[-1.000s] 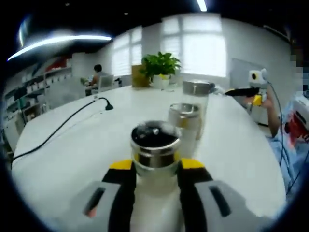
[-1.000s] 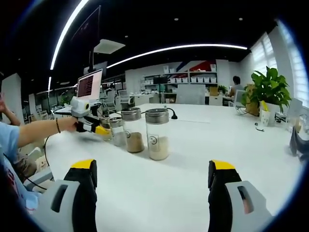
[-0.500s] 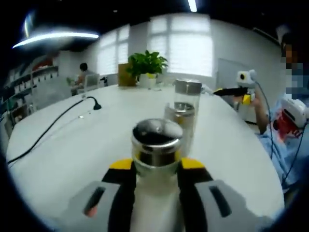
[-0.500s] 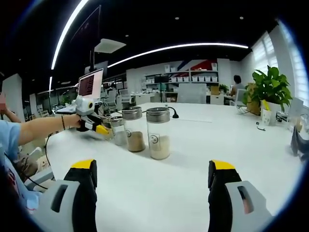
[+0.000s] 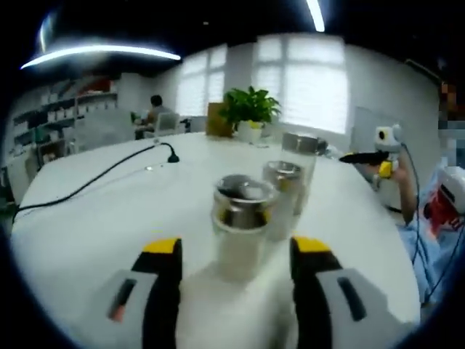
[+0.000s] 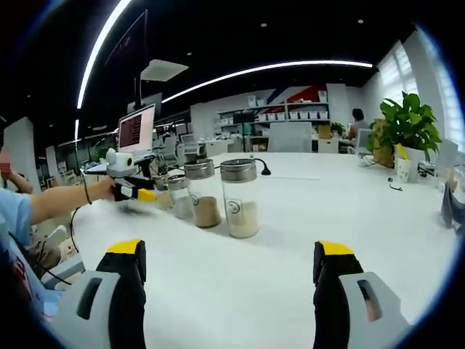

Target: Rotate the seasoning bottle until the label or dispensing opening points toward the visible target arrow and the bottle remains upright within the marked orientation range

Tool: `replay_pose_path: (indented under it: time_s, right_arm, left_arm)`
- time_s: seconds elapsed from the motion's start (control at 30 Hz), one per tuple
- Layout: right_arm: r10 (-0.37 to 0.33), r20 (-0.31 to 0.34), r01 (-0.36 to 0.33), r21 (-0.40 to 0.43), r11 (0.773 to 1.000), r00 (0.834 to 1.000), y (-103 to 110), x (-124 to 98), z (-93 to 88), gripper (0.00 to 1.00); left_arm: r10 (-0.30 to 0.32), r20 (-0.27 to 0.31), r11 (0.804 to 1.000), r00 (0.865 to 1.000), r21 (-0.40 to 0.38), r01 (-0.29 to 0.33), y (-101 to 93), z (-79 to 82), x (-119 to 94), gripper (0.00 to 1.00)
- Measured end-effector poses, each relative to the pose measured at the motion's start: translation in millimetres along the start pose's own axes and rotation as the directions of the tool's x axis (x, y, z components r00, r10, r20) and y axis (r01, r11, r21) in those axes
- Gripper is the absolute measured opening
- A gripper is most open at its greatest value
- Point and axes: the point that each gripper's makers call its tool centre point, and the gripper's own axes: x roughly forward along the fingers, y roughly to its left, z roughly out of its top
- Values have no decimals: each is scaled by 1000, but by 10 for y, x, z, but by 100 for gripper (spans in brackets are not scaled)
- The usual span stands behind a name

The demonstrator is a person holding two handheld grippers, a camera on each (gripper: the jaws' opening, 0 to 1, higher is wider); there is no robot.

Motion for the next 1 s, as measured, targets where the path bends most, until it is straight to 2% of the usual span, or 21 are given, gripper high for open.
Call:
replay_pose_path:
  time_s: [0.03, 0.1, 0.13, 0.2, 0.23, 0.27, 0.37, 0.43, 0.47, 0.5, 0.53, 0.57, 0.6, 0.67, 0.73, 0.77, 0.83, 0.87, 0.9, 1.0]
  right_arm:
    - [2, -1, -2, 3, 1000, 1000, 4, 0, -5, 99]
    - [8, -4, -8, 7, 1000, 1000, 21, -1, -15, 99]
    - [12, -7, -12, 7, 1000, 1000, 31, -2, -19, 99]
    - [14, -4, -14, 9, 1000, 1000, 42, -12, -15, 99]
    - [14, -2, -14, 9, 1000, 1000, 40, -14, -11, 99]
    - [14, -1, -14, 8, 1000, 1000, 35, -16, -8, 99]
    - [9, -1, -9, 17, 1000, 1000, 7, -9, -18, 99]
    - [12, -10, -12, 20, 1000, 1000, 9, -5, -40, 99]
    - [15, -13, -15, 20, 1000, 1000, 14, -5, -48, 99]
    - [16, -14, -16, 21, 1000, 1000, 17, -7, -51, 99]
    - [17, -14, -17, 22, 1000, 1000, 19, -12, -50, 99]
    - [17, -13, -17, 21, 1000, 1000, 24, -15, -46, 99]
    - [14, -12, -14, 21, 1000, 1000, 18, -19, -44, 99]
    - [7, -13, -7, 25, 1000, 1000, -8, -25, -49, 99]
    - [6, -18, -5, 31, 1000, 1000, -11, -25, -63, 99]
    - [6, -20, -5, 34, 999, 1000, -20, -24, -67, 99]
    - [4, -21, -3, 37, 999, 1000, -31, -24, -70, 98]
    - [3, -20, -3, 36, 999, 1000, -32, -25, -67, 98]
    - [4, -20, -4, 34, 999, 1000, -27, -25, -65, 98]
    - [11, -23, -10, 35, 999, 1000, -5, -25, -71, 98]
  left_arm:
    - [44, 12, 999, 999, -8, -44, 26, 6, -16, 66]
    - [61, 4, 998, 998, 18, -61, -52, -48, -36, 62]
    - [90, 30, 995, 996, 30, -90, -52, -35, -34, 62]
    - [183, 38, 983, 982, -5, -183, -15, -63, -64, 62]
    - [179, 56, 984, 982, -17, -179, -49, -36, -69, 62]
    - [211, 74, 977, 975, -36, -209, -44, -4, -88, 63]
    - [337, 60, 941, 940, -23, -336, 2, 31, -153, 59]
    - [378, 97, 926, 921, -30, -377, -38, 109, -159, 59]
    - [412, 95, 911, 906, -24, -412, -27, 103, -180, 59]
    - [442, 128, 895, 888, 3, -446, -20, 140, -194, 59]
    - [491, 142, 864, 860, 49, -501, 24, 150, -225, 58]
    - [512, 114, 854, 852, 43, -519, 33, 102, -232, 57]
    - [509, 103, 859, 855, 9, -512, 11, 87, -221, 55]
    - [481, 124, 877, 868, -83, -474, -49, 130, -182, 54]
    - [490, 96, 868, 866, -145, -475, -51, 101, -174, 54]
    - [505, 82, 858, 859, -155, -490, -45, 87, -177, 54]
    - [515, 68, 855, 855, -121, -505, -51, 106, -141, 55]
    - [522, 73, 852, 850, -85, -516, -45, 130, -137, 55]
    - [533, 70, 845, 843, -87, -528, -49, 141, -134, 54]
    - [528, 90, 849, 844, -86, -522, -107, 224, -100, 49]
